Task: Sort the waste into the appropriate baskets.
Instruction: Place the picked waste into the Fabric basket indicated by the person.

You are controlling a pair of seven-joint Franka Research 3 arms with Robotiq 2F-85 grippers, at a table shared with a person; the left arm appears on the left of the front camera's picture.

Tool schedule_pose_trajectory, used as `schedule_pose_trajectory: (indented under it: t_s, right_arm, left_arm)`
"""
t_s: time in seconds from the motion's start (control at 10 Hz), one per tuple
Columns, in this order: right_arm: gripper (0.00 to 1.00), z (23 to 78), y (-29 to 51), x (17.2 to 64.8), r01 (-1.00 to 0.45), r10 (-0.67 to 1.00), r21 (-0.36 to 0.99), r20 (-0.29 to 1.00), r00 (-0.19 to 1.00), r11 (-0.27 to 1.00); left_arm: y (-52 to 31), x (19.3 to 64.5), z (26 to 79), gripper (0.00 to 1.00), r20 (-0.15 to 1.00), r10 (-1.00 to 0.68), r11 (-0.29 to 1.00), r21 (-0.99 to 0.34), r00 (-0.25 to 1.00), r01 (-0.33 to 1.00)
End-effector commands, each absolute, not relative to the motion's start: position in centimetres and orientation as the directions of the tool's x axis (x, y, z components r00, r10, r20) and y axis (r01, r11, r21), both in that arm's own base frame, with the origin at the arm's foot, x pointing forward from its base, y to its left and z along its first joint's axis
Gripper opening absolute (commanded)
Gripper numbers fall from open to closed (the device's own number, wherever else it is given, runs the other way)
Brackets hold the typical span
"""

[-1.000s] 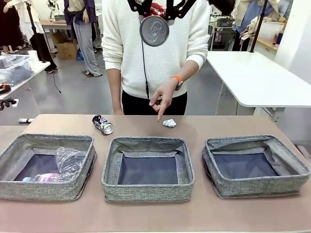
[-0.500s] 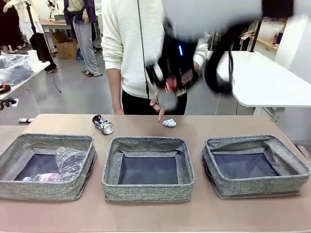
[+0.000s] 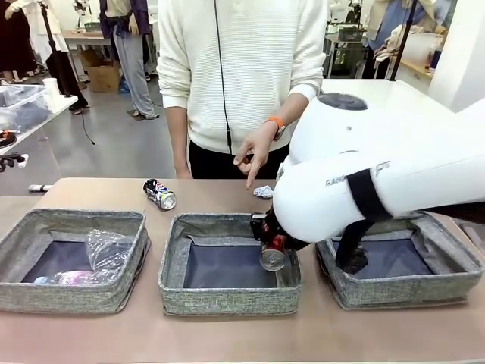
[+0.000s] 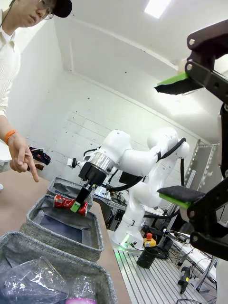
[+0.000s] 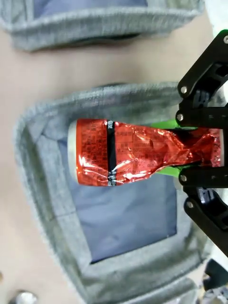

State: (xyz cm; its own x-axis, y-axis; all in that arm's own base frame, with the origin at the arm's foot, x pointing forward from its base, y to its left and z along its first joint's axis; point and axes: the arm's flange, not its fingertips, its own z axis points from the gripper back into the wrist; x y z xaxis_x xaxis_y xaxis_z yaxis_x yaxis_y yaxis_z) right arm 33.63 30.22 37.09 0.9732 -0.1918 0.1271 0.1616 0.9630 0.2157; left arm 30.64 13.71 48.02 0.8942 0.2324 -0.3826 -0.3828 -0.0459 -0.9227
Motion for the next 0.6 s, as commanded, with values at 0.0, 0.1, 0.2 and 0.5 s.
schedule_pose_trajectory:
  t_s: [0.0, 0.1, 0.2, 0.5]
  right_arm:
    - [0.31, 38.06, 31.44, 34.82, 0.123, -0.16, 0.28, 0.111, 0.981, 0.952]
    - [0.31, 38.13, 31.44, 34.88, 0.12, -0.154, 0.289, 0.095, 0.984, 0.95]
    - [0.31, 38.14, 31.38, 35.04, 0.116, -0.146, 0.306, 0.075, 0.986, 0.945]
    - [0.89, 38.26, 31.36, 35.04, 0.096, -0.125, 0.319, 0.071, 0.99, 0.943]
  left_arm:
    - [13.8, 30.46, 48.14, 1.0, -0.378, 0.235, -0.042, -0.924, 0.895, -0.379]
    - [13.8, 30.46, 48.14, 1.0, -0.378, 0.235, -0.042, -0.924, 0.895, -0.379]
    - [13.8, 30.46, 48.14, 1.0, -0.378, 0.235, -0.042, -0.924, 0.895, -0.379]
    - [13.8, 30.46, 48.14, 1.0, -0.378, 0.235, -0.042, -0.924, 0.895, -0.379]
